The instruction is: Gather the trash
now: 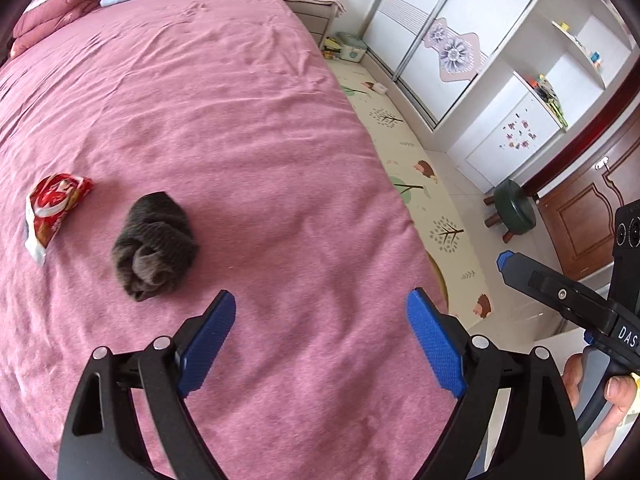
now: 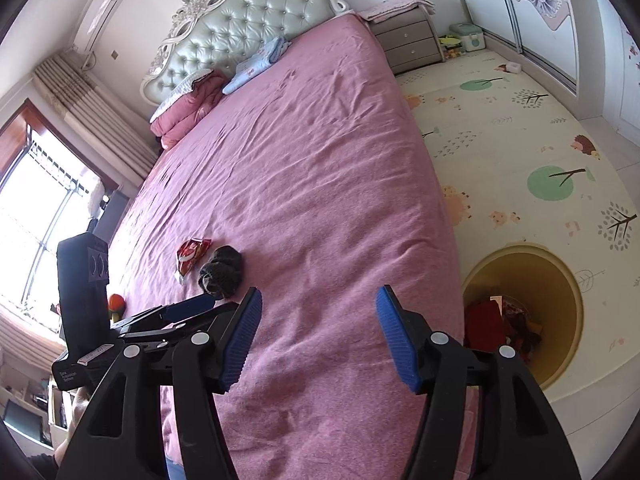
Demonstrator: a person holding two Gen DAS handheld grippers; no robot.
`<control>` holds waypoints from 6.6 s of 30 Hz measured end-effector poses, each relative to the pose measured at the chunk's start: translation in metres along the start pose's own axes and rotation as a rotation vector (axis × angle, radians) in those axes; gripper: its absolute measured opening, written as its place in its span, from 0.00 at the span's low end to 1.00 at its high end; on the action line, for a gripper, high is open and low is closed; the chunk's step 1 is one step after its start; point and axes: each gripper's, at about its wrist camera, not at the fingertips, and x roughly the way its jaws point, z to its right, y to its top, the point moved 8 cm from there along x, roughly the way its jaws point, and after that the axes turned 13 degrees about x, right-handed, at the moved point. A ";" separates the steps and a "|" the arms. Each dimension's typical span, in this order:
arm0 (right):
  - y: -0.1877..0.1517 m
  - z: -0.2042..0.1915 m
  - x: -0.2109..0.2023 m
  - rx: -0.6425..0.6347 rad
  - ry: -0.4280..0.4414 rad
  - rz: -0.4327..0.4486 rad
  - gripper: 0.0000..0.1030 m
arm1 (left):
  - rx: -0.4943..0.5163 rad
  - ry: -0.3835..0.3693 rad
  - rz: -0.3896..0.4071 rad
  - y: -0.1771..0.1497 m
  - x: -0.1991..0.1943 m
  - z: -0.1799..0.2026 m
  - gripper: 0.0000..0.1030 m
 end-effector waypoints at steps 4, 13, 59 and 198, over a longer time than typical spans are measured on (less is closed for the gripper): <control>-0.009 -0.016 0.017 -0.020 0.006 -0.036 0.61 | -0.054 0.031 0.015 -0.011 -0.012 -0.033 0.86; -0.032 -0.064 0.057 -0.091 0.015 -0.103 0.61 | -0.132 0.082 0.032 -0.033 -0.032 -0.090 0.86; -0.048 -0.129 0.197 -0.171 -0.046 -0.260 0.66 | -0.263 0.204 0.027 -0.002 0.008 -0.258 0.73; -0.004 0.118 -0.053 0.124 -0.184 0.053 0.58 | 0.233 -0.125 -0.100 0.002 0.078 0.153 0.85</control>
